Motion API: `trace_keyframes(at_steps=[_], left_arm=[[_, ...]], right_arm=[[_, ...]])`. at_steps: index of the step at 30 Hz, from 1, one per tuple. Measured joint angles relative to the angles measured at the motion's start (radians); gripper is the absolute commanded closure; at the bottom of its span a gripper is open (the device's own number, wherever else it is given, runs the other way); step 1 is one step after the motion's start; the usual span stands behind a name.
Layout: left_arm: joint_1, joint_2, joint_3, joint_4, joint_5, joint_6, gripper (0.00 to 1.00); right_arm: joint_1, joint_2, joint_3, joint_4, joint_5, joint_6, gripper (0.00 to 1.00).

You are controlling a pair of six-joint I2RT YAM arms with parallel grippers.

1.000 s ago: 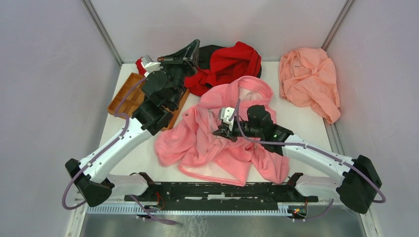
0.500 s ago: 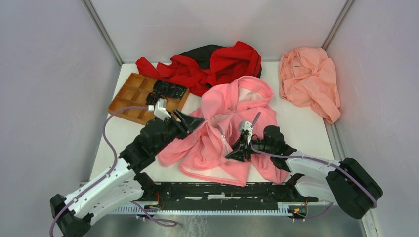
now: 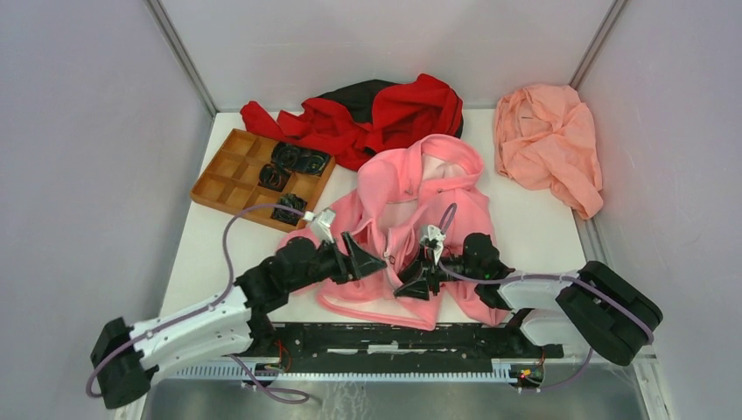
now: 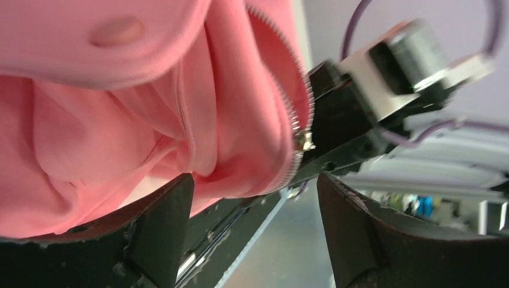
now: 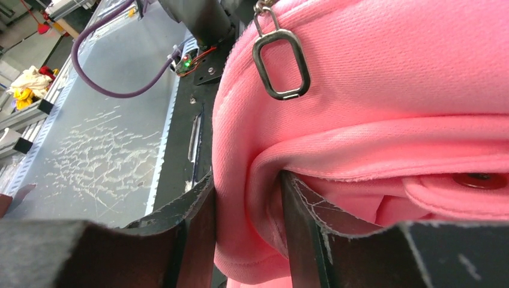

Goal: Zip up the jacket
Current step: Adjust the jacket at the center of the board.

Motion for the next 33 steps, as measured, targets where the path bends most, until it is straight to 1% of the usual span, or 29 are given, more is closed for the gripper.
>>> trace_keyframes(at_steps=[3,4,5,6,9,10,11,12,14,15,16,18,20,21,22,23,24,25,27,29,31,33], left_arm=[[-0.076,0.139,0.023,0.025,-0.008,0.045,0.21],[-0.095,0.175,0.029,0.031,-0.008,0.060,0.24],[-0.111,0.204,0.035,0.039,-0.008,0.073,0.30],[-0.119,0.222,0.039,0.047,-0.008,0.080,0.39],[-0.127,0.253,0.044,0.069,-0.016,0.099,0.79],[-0.127,0.256,0.044,0.073,-0.023,0.106,0.89],[-0.127,0.256,0.044,0.075,-0.027,0.111,0.95],[-0.127,0.256,0.044,0.076,-0.031,0.123,0.98],[-0.127,0.257,0.044,0.078,-0.034,0.137,0.98],[-0.127,0.257,0.044,0.078,-0.036,0.146,0.98],[-0.127,0.257,0.044,0.077,-0.037,0.155,0.98],[-0.127,0.259,0.045,0.068,-0.033,0.177,0.98],[-0.127,0.274,0.053,0.046,-0.021,0.201,0.98],[-0.127,0.285,0.060,0.035,-0.013,0.212,0.98],[-0.127,0.303,0.072,0.020,0.001,0.224,0.98],[-0.127,0.326,0.090,0.005,0.018,0.238,0.98],[-0.127,0.349,0.108,-0.010,0.032,0.251,0.98],[-0.127,0.363,0.120,-0.018,0.041,0.261,0.98],[-0.127,0.383,0.140,-0.031,0.058,0.282,0.98],[-0.127,0.386,0.145,-0.032,0.068,0.303,0.98],[-0.126,0.386,0.148,-0.032,0.080,0.321,0.98],[-0.124,0.386,0.154,-0.034,0.086,0.340,0.98]], right_arm=[[0.005,0.007,-0.005,0.006,-0.011,-0.013,0.53],[0.005,0.009,-0.006,0.006,-0.013,-0.016,0.53],[0.005,0.009,-0.006,0.005,-0.016,-0.021,0.53],[0.005,0.009,-0.006,0.005,-0.022,-0.027,0.52],[0.005,0.005,-0.006,-0.006,-0.042,-0.050,0.50],[0.005,0.000,-0.006,-0.021,-0.051,-0.064,0.49],[0.003,-0.008,-0.003,-0.050,-0.067,-0.090,0.46],[0.000,-0.017,0.002,-0.080,-0.079,-0.116,0.43],[-0.021,-0.039,0.035,-0.186,-0.122,-0.193,0.38],[-0.035,-0.050,0.063,-0.262,-0.147,-0.248,0.35],[-0.056,-0.061,0.105,-0.373,-0.176,-0.327,0.30],[-0.106,-0.069,0.230,-0.670,-0.216,-0.547,0.23],[-0.158,-0.061,0.381,-0.984,-0.230,-0.792,0.18],[-0.186,-0.051,0.471,-1.152,-0.229,-0.924,0.17],[-0.209,-0.033,0.607,-1.369,-0.222,-1.093,0.14],[-0.224,-0.031,0.621,-1.390,-0.222,-1.112,0.04],[-0.243,-0.021,0.695,-1.506,-0.215,-1.200,0.02],[-0.256,-0.012,0.753,-1.593,-0.210,-1.262,0.02],[-0.272,0.005,0.848,-1.703,-0.194,-1.339,0.02],[-0.283,0.006,0.889,-1.734,-0.187,-1.346,0.02],[-0.308,-0.002,0.890,-1.759,-0.187,-1.358,0.02],[-0.372,-0.016,0.877,-1.765,-0.184,-1.349,0.02]])
